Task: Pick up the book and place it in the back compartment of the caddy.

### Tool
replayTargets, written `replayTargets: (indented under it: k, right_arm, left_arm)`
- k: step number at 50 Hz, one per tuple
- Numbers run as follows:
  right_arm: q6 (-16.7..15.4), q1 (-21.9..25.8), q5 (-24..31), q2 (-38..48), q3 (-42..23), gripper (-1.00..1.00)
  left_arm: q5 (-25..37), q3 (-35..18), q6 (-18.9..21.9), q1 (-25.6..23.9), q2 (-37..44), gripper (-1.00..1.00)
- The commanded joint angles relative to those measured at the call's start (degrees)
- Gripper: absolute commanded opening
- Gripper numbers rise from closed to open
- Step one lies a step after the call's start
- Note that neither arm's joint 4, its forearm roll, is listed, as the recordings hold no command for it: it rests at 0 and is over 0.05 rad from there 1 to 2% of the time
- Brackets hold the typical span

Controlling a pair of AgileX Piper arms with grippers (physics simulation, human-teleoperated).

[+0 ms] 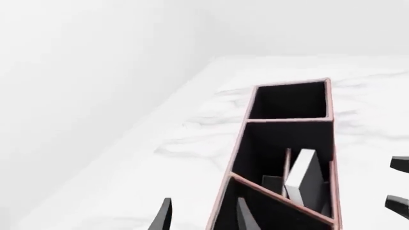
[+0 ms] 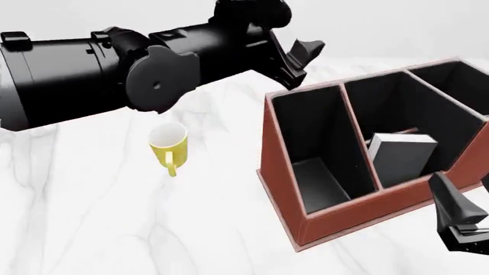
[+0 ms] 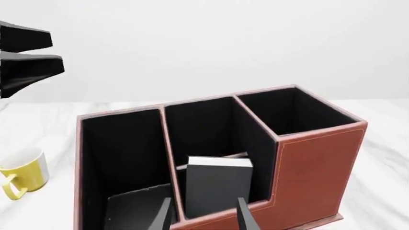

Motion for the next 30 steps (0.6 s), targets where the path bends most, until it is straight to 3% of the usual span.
replayTargets:
  k: [1,4,5,7,10,12,13,15,21,27,30]
  right_arm:
    - [-0.1,-0.1,0.7,-0.7,0.0,1.0]
    - [-0.4,-0.2,0.2,-0.4,0.0,1.0]
    - [-0.4,-0.2,0.2,-0.4,0.0,1.0]
    - [-0.6,-0.2,1.2,-1.4,0.0,1.0]
    - [-1.1,-0.3,1.6,-1.9,0.0,1.0]
    - [-1.3,-0.4,1.7,-2.0,0.0,1.0]
    - [-1.6,-0.4,2.0,-2.4,0.0,1.0]
    - [-1.7,-0.5,1.9,-2.5,0.0,1.0]
    - [-3.9,-0.6,0.4,-1.8,-0.8,1.0]
    - [-3.7,0.1,2.6,0.4,-7.1,1.0]
    - [-4.9,0.9,6.8,-1.1,-13.3,1.0]
  left_arm:
    - [-14.5,25.9,-4.9,9.8,-20.3,1.0]
    - [-20.3,36.3,-7.9,15.6,-27.6,1.0]
    - [-20.4,36.4,-7.9,15.6,-27.6,1.0]
    - [-22.7,41.4,-7.7,18.3,-31.0,1.0]
    - [-27.5,49.1,-9.7,22.2,-35.5,1.0]
    - [-29.1,51.4,-13.4,24.5,-37.5,1.0]
    - [-30.4,52.9,-13.0,24.7,-37.4,1.0]
    - [-32.2,54.5,-14.9,25.6,-37.8,1.0]
    - [-36.3,56.2,-15.7,28.4,-35.8,1.0]
    - [-33.9,55.9,-16.5,29.3,-39.3,1.0]
    - [-34.1,56.3,-16.5,29.4,-39.8,1.0]
